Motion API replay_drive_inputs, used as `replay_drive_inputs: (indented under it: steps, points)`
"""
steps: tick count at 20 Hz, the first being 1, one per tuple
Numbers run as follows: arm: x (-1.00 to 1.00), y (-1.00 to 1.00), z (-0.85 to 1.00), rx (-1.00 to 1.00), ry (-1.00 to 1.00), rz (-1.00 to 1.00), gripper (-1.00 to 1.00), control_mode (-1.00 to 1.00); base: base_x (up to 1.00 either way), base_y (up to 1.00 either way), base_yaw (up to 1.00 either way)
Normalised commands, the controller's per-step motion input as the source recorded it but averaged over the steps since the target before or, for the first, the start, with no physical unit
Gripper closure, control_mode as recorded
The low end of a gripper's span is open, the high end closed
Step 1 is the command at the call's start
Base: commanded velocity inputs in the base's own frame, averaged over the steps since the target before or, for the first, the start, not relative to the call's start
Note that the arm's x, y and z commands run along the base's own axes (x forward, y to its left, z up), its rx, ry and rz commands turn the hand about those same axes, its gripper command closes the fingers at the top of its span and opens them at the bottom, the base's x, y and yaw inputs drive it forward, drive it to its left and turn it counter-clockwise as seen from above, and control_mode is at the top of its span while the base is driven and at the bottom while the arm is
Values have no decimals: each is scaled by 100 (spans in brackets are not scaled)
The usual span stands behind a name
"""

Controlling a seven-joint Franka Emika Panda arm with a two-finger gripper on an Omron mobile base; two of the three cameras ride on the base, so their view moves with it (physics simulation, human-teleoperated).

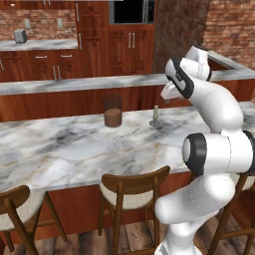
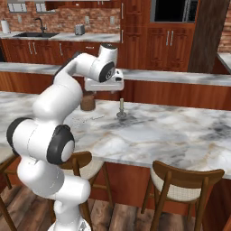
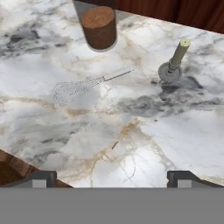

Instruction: Pick the candle and jar from the dining table and place them in the open cabinet. Close the cabinet after placing the objects.

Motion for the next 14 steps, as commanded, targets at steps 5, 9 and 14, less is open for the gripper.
replay_drive_inputs:
  steps: [5,9,14]
  points:
    - [16,-56,-17,0,-5,14,-100,-100,0,0,0]
    - [2,-15,0,-5,3,2,-100,-100,0,0,0]
    - [45,-1,-23,-7,3,-6,-100,-100,0,0,0]
